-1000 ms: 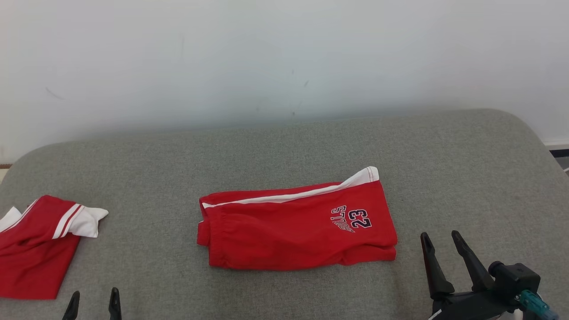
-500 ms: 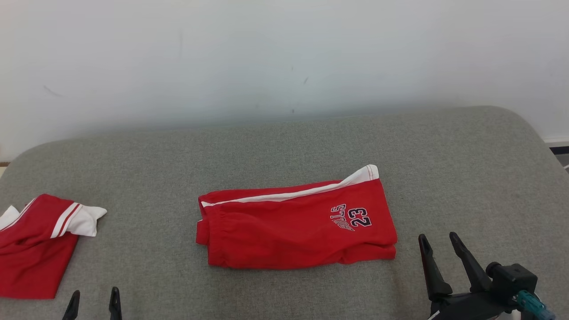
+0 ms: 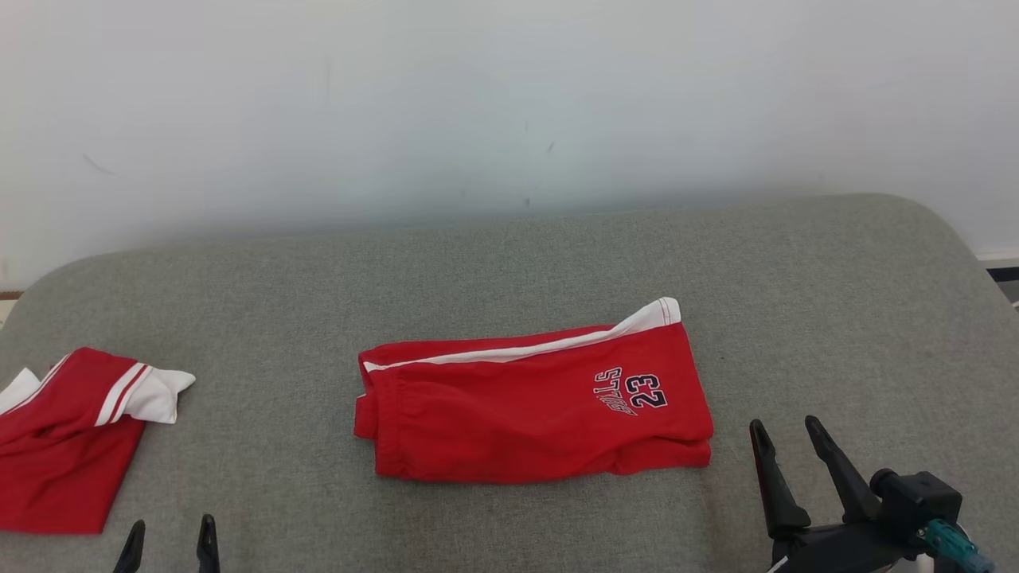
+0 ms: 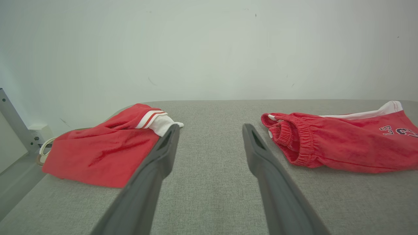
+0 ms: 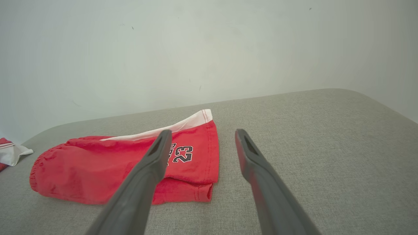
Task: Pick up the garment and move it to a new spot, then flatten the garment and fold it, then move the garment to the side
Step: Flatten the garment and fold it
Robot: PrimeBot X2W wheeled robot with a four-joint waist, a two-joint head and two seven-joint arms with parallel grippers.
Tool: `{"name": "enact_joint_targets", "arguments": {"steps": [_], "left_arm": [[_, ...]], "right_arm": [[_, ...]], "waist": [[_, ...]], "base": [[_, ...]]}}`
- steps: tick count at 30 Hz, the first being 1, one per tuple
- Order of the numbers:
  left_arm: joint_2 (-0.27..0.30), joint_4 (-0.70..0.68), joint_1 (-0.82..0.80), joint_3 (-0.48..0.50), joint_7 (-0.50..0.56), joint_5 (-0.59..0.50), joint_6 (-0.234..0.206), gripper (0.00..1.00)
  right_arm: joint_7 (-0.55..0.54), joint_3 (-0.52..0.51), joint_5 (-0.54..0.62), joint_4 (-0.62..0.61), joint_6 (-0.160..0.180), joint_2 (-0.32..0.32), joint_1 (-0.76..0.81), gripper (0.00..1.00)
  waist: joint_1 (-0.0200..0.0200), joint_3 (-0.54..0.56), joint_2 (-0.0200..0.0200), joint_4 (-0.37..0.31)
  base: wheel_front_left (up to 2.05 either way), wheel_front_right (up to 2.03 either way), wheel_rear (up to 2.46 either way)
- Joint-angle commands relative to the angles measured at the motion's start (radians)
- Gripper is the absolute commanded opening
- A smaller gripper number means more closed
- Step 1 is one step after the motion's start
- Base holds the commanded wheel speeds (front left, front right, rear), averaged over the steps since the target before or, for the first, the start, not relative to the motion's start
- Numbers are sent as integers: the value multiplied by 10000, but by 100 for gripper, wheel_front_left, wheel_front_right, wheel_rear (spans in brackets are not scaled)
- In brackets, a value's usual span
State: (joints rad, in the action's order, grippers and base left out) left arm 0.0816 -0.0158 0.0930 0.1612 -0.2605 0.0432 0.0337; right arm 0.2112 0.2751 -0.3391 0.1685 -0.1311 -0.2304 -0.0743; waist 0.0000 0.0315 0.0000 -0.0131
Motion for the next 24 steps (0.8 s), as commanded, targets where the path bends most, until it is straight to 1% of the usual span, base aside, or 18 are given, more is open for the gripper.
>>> {"name": "enact_joint_targets", "arguments": {"steps": [1, 9, 14, 19, 23, 24], "left_arm": [[55, 28, -38, 16, -30, 0, -16, 100], [49, 19, -75, -24, -30, 34, 12, 100], [43, -4, -103, -46, -30, 50, 20, 100], [-13, -10, -166, -152, -30, 87, 21, 100], [-52, 62, -282, -264, -30, 126, 52, 100], [-63, 80, -326, -303, -30, 131, 64, 100]], "right_arm": [[-15, 8, 66, -32, 6, -60, 16, 100], [-61, -81, 122, 76, 6, -57, -106, 100], [-348, -224, 283, 415, 6, 26, -410, 100], [-771, -226, 374, 1165, 6, 112, -1070, 100], [-966, -116, 204, 2050, 6, 205, -1815, 100], [-1058, -93, 217, 2353, 6, 145, -2002, 100]], "waist": [[0, 0, 0, 6], [0, -34, 0, 62], [0, -68, 0, 89], [0, -153, 0, 179], [0, -253, 0, 320], [0, -287, 0, 374]], "base": [[0, 0, 0], [0, 0, 0], [0, 0, 0], [0, 0, 0], [0, 0, 0], [0, 0, 0]]}}
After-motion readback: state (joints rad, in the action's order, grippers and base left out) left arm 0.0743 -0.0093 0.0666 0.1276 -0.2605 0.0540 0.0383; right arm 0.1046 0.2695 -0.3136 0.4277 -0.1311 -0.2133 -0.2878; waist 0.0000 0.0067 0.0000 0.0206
